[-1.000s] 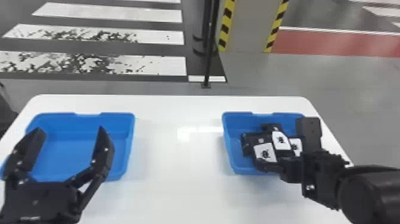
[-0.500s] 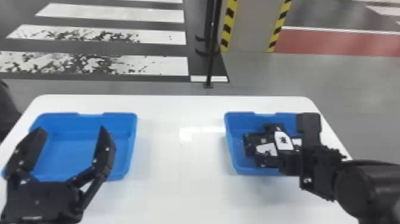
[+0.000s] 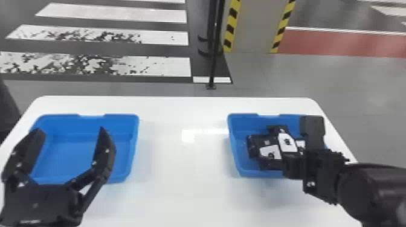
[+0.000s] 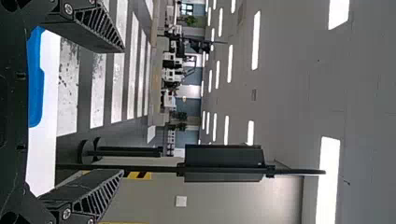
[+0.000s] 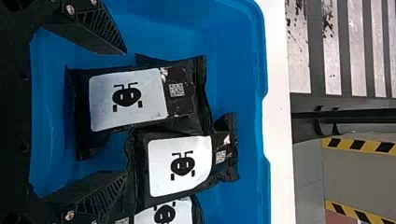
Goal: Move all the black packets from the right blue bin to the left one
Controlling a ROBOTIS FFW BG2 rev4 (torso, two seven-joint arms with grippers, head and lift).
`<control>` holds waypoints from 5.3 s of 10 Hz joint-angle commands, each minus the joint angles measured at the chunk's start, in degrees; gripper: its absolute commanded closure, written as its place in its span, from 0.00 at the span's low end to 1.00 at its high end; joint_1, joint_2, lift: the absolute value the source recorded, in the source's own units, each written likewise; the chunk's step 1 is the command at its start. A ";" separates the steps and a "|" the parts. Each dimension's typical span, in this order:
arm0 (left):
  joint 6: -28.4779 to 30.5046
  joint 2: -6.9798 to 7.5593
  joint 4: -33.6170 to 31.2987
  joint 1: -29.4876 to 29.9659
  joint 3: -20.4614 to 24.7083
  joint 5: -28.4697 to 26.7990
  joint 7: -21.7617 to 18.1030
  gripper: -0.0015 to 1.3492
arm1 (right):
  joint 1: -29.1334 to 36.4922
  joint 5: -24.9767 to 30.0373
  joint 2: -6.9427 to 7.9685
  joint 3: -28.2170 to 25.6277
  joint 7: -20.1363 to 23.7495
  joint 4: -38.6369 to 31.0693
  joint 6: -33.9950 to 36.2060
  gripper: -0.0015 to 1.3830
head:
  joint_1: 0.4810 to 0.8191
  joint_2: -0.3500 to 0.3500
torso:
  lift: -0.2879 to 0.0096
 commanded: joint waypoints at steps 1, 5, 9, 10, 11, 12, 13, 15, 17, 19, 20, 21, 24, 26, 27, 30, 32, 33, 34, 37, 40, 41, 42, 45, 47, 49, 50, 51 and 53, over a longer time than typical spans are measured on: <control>-0.02 0.00 0.13 0.00 0.00 0.03 0.01 0.09 | -0.29 -0.48 0.07 0.00 -0.02 1.16 -0.08 0.09 | 0.63 0.35 | 0.50; -0.16 0.00 0.55 -0.14 0.00 0.03 -0.17 0.09 | -1.69 -1.97 0.25 1.37 0.06 4.11 -1.91 0.69 | 0.63 0.36 | 0.50; -0.73 -0.09 0.83 -0.28 0.00 0.03 -0.26 0.09 | 0.14 -4.94 0.25 1.60 -0.02 0.74 -2.19 0.80 | 0.63 0.39 | 0.50; -0.73 0.00 0.83 -0.28 -0.11 0.03 -0.26 0.09 | 0.98 -6.42 0.25 1.60 -0.02 -1.09 -2.19 0.80 | 0.63 0.41 | 0.50; -0.73 -0.09 0.97 -0.42 -0.11 0.03 -0.26 0.09 | 1.82 -8.48 0.25 1.60 -0.02 -2.50 -2.75 0.80 | 0.63 0.42 | 0.50; -1.01 -0.17 0.97 -0.28 0.00 0.03 -0.26 0.09 | 2.67 -9.17 0.25 1.60 0.06 -4.33 -4.72 0.80 | 0.63 0.44 | 0.50; -1.43 -0.17 1.11 -0.42 0.00 0.14 -0.26 0.09 | 4.07 -10.99 -0.01 1.60 0.24 -6.72 -7.53 0.80 | 0.63 0.45 | 0.50; -1.57 -0.26 1.26 -0.42 -0.34 1.97 -0.26 0.09 | 6.60 -16.02 -1.42 1.60 7.27 -7.98 -17.80 0.80 | 0.63 0.50 | 0.50; -0.73 0.09 3.08 -1.69 -2.17 11.91 -0.96 0.09 | 4.07 -20.36 -1.95 1.60 20.72 -3.20 -25.95 0.80 | 0.63 0.57 | 0.50; 0.82 0.18 3.08 -3.23 -3.08 19.22 -1.84 0.08 | 3.79 -23.91 -2.21 3.54 26.08 -5.03 -26.52 0.80 | 0.63 0.61 | 0.50; 3.63 0.09 3.08 -4.36 -2.51 23.45 -3.69 0.08 | 2.81 -30.08 -3.18 7.08 28.54 -2.78 -26.66 0.80 | 0.63 0.64 | 0.50; 6.87 -0.35 3.08 -5.48 -1.26 25.28 -6.50 0.09 | 1.68 -33.50 -4.32 10.17 31.44 -0.53 -27.08 0.80 | 0.63 0.69 | 0.50; 12.63 -0.79 2.94 -7.87 1.14 28.71 -12.04 0.09 | 0.28 -38.99 -6.08 17.02 35.04 2.42 -26.66 0.80 | 0.63 0.80 | 0.50; 16.43 -0.79 2.94 -9.84 1.49 28.71 -15.81 0.09 | -1.13 -41.16 -6.61 19.08 35.31 3.69 -25.67 0.80 | 0.63 0.84 | 0.50; 17.70 -0.79 2.94 -10.12 1.37 28.71 -16.69 0.09 | -1.69 -41.84 -6.69 19.88 35.40 4.11 -25.39 0.80 | 0.63 0.83 | 0.50; 18.68 -0.70 3.08 -10.55 1.03 29.62 -18.63 0.09 | -3.10 -43.90 -7.04 22.96 35.31 5.66 -24.27 0.80 | 0.63 0.84 | 0.50; 20.51 -0.79 2.94 -10.83 1.03 29.73 -18.98 0.26 | -3.80 -44.24 -7.13 23.88 35.31 6.22 -24.13 0.80 | 0.63 0.85 | 0.50; 20.93 -0.79 2.94 -10.83 1.14 29.96 -18.98 0.54 | -4.22 -44.24 -7.13 24.11 35.31 6.64 -24.13 0.80 | 0.63 0.85 | 0.50; 20.51 -0.79 2.94 -10.69 1.03 28.59 -18.80 0.77 | -5.07 -44.24 -7.22 24.45 35.31 6.92 -24.13 0.80 | 0.63 0.85 | 0.50; 19.38 -0.79 2.66 -10.41 0.23 26.99 -16.87 0.90 | -7.60 -43.10 -6.96 24.68 35.22 8.61 -25.39 0.80 | 0.63 0.85 | 0.50; 17.27 -0.70 2.38 -9.84 0.00 26.88 -15.02 0.90 | -9.71 -42.76 -6.78 25.02 35.31 10.44 -27.36 0.80 | 0.63 0.84 | 0.50; 16.57 -0.70 2.38 -9.70 0.12 26.76 -14.15 0.90 | -9.71 -42.99 -6.78 25.14 35.40 10.44 -28.20 0.76 | 0.63 0.84 | 0.50; 15.59 -0.79 2.38 -9.84 0.57 26.65 -12.30 0.90 | -9.71 -42.87 -6.69 25.02 35.48 10.44 -29.33 0.44 | 0.63 0.85 | 0.50; 9.82 -1.49 10.96 -16.59 5.83 15.91 -5.71 0.90 | -6.33 -40.13 -6.69 21.48 36.10 9.46 -33.69 0.12 | 0.63 0.90 | 0.50; 7.43 -2.28 22.91 -24.05 12.00 1.17 -2.02 0.90 | -4.79 -40.13 -6.52 19.99 36.10 9.31 -33.69 0.26 | 0.63 0.94 | 0.50; 1.67 -2.63 31.07 -27.14 15.54 -9.34 0.88 0.90 | -4.22 -39.33 -6.61 18.97 36.28 8.47 -33.55 0.29 | 0.63 1.00 | 0.50; -0.30 -2.63 33.04 -27.14 15.43 -7.51 0.80 0.82 | -3.94 -39.22 -6.61 18.28 36.10 8.33 -33.41 0.29 | 0.63 1.00 | 0.50; -3.54 -2.99 33.04 -26.30 14.51 -5.46 0.71 0.48 | -3.52 -36.13 -6.61 16.22 35.66 7.21 -32.42 0.28 | 0.63 1.00 | 0.50; -10.43 -2.90 32.61 -23.77 10.97 3.45 -2.37 0.05 | -1.83 -23.33 -6.17 10.74 31.53 1.16 -28.77 0.27 | 0.63 1.00 | 0.50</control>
